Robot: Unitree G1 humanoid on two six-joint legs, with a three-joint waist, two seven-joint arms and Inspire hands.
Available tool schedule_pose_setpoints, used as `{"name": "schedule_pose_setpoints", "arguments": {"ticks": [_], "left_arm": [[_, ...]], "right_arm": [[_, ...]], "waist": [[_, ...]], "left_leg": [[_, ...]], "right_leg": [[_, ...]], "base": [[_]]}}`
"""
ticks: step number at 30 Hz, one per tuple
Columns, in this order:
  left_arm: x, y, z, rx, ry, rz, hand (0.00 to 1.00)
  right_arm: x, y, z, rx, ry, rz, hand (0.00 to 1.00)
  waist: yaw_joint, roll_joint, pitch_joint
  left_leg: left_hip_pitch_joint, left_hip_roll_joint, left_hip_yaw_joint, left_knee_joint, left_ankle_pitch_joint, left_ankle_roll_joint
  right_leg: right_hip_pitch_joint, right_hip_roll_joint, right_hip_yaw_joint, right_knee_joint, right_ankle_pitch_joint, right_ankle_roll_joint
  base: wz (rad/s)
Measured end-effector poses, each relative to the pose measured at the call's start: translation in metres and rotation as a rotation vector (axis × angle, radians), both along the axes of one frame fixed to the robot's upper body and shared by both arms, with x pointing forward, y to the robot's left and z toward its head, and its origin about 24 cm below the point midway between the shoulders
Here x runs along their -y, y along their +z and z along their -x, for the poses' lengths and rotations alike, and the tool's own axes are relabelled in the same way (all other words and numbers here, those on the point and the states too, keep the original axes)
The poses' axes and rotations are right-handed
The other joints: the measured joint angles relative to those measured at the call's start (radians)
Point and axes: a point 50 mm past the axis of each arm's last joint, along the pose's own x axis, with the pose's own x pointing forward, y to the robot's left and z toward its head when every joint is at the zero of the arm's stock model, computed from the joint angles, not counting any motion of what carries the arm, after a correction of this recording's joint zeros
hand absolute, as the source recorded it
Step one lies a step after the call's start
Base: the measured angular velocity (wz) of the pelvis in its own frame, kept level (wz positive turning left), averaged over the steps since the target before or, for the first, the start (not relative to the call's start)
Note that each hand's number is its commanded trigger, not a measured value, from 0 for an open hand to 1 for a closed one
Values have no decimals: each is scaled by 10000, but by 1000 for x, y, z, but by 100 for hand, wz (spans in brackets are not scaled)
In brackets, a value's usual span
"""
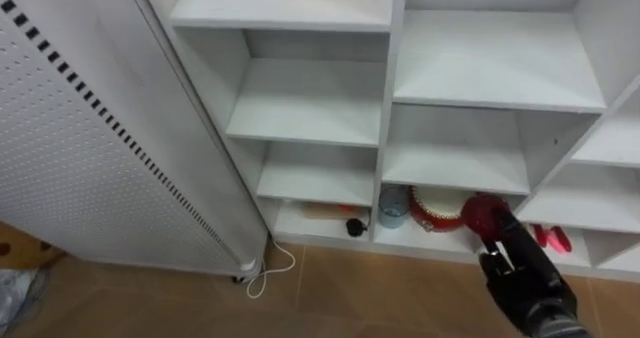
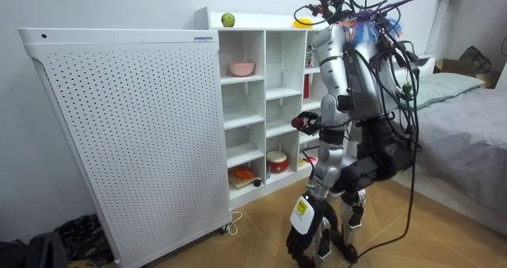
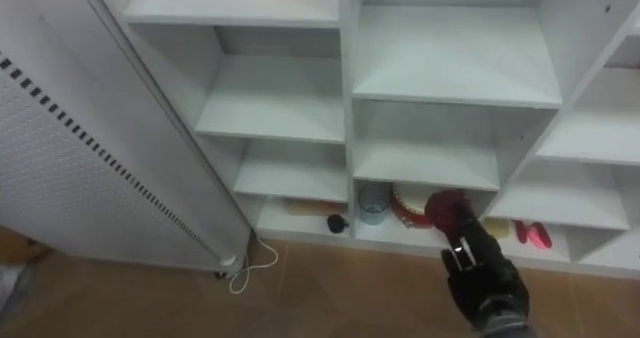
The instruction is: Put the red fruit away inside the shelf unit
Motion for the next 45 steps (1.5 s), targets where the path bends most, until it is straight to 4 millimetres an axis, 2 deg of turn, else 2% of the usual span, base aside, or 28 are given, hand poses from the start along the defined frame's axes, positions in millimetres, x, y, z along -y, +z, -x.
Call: {"name": "schedule_pose_setpoints", "arguments": {"ticks": [4, 8, 12, 19, 22, 25, 30, 31, 32, 38, 40, 45], "left_arm": [[-5, 3, -3, 167, -158, -136, 0], [-7, 5, -6, 321, -223, -199, 0], [-9, 8, -8, 496, -446, -301, 0], [-16, 9, 4, 407, -575, -465, 0], [-17, 8, 12, 241, -543, -491, 0], [-19, 7, 17, 108, -519, -535, 0], [-25, 8, 22, -23, -507, -691, 0], [-25, 8, 22, -36, -500, -695, 0], [-25, 8, 22, -39, -500, -694, 0], [-25, 8, 22, -9, -498, -668, 0], [-24, 8, 21, 65, -536, -613, 0], [-24, 10, 19, 228, -454, -567, 0]], "right_arm": [[-3, 32, -18, 791, 18, -391, 100], [2, 41, -21, 918, -152, -458, 100], [0, 65, -30, 1193, -219, -384, 100], [8, 103, -39, 1833, -994, -611, 100], [12, 113, -41, 1976, -1294, -816, 100], [16, 116, -40, 1881, -1658, -899, 100], [17, 118, -39, 1666, -1931, -997, 100], [17, 118, -39, 1603, -1963, -1010, 8], [17, 118, -39, 1572, -1976, -1022, 0], [12, 136, -37, 1793, -1993, -1072, 0], [17, 144, -36, 2007, -2113, -964, 0], [28, 149, -33, 1877, -2645, -788, 0]], "waist": [[11, -2, -1], [81, -6, -9], [59, -5, -32], [35, 26, -73], [37, 27, -75], [37, 27, -106], [55, 30, -112], [64, 52, -131], [66, 63, -140], [15, 131, -189], [56, 142, -196], [182, 149, -200]], "left_leg": [[-680, 5, -18, 548, -96, -29], [-965, 7, -27, 955, -253, -34], [-1528, 19, -20, 1511, -369, -32], [-2135, 11, -23, 2456, -716, -10], [-2264, 15, -23, 2659, -756, 15], [-2319, 12, -19, 2701, -759, 9], [-2386, 1, -12, 2828, -774, 28], [-2383, 2, -17, 2840, -774, 28], [-2383, 2, -18, 2844, -773, 28], [-2381, 6, -17, 2843, -772, 24], [-2380, 9, -19, 2843, -771, 23], [-2377, 6, -16, 2861, -772, 25]], "right_leg": [[-643, -60, 5, 504, -137, -86], [-908, -165, -66, 947, -356, -129], [-1473, -222, -55, 1443, -443, -189], [-2029, -516, -184, 2422, -831, -215], [-2124, -542, -186, 2575, -838, -222], [-2184, -616, -189, 2637, -871, -175], [-2257, -658, -190, 2785, -886, -195], [-2249, -653, -195, 2789, -886, -194], [-2247, -653, -196, 2790, -886, -193], [-2265, -683, -176, 2804, -890, -189], [-2264, -686, -177, 2809, -890, -198], [-2260, -662, -178, 2829, -893, -208]], "base": [[5], [9], [1], [5], [0], [3], [0], [0], [0], [0], [0], [0]]}}
